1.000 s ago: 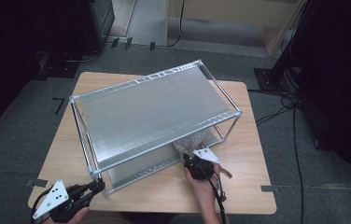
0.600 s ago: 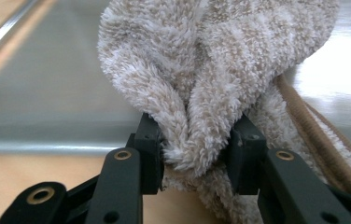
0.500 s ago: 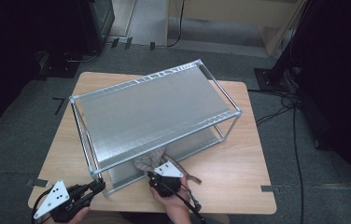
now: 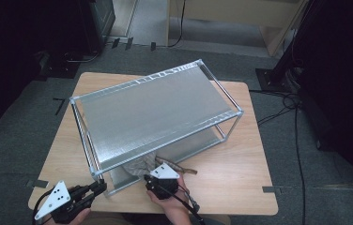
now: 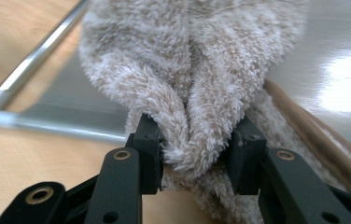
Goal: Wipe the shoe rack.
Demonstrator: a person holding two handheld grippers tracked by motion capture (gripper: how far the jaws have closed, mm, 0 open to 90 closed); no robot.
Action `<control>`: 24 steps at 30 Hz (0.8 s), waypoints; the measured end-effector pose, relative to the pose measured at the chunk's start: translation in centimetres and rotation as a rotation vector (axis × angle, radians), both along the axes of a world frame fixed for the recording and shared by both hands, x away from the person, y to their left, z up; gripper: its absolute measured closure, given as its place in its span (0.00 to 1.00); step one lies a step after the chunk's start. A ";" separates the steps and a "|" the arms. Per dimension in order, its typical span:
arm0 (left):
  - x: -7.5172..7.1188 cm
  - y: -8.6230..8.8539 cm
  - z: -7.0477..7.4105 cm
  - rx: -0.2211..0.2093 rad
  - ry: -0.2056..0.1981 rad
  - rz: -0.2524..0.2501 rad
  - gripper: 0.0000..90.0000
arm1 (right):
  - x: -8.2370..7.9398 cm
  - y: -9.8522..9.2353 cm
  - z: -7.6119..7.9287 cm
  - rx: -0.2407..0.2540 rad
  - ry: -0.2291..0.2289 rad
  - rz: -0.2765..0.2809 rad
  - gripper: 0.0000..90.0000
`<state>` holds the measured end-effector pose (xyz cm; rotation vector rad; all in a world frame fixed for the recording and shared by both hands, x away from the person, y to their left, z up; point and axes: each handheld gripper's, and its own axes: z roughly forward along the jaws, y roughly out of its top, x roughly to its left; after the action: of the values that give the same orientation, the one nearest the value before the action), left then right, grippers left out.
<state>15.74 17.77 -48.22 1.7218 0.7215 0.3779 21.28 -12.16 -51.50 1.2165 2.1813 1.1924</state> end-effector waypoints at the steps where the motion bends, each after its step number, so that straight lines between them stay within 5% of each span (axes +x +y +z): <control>1: 0.0 0.0 0.0 0.000 0.000 0.000 0.88 | 0.3 -0.5 0.0 0.002 0.000 -0.016 0.69; 15: -0.1 -0.1 0.0 0.013 -0.015 0.006 0.89 | 4.3 -10.5 0.0 -0.031 0.000 -0.330 0.70; 21: -0.1 -0.1 -0.1 0.014 -0.020 0.005 0.89 | 5.1 -14.8 -0.1 -0.008 0.018 -0.467 0.70; 24: -0.1 -0.1 -0.1 0.016 -0.021 0.006 0.89 | 5.1 -15.5 -0.2 0.020 0.031 -0.493 0.71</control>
<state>15.62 17.66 -48.30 1.7290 0.7109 0.4066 26.35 -27.67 -51.68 1.6628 1.7383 0.9875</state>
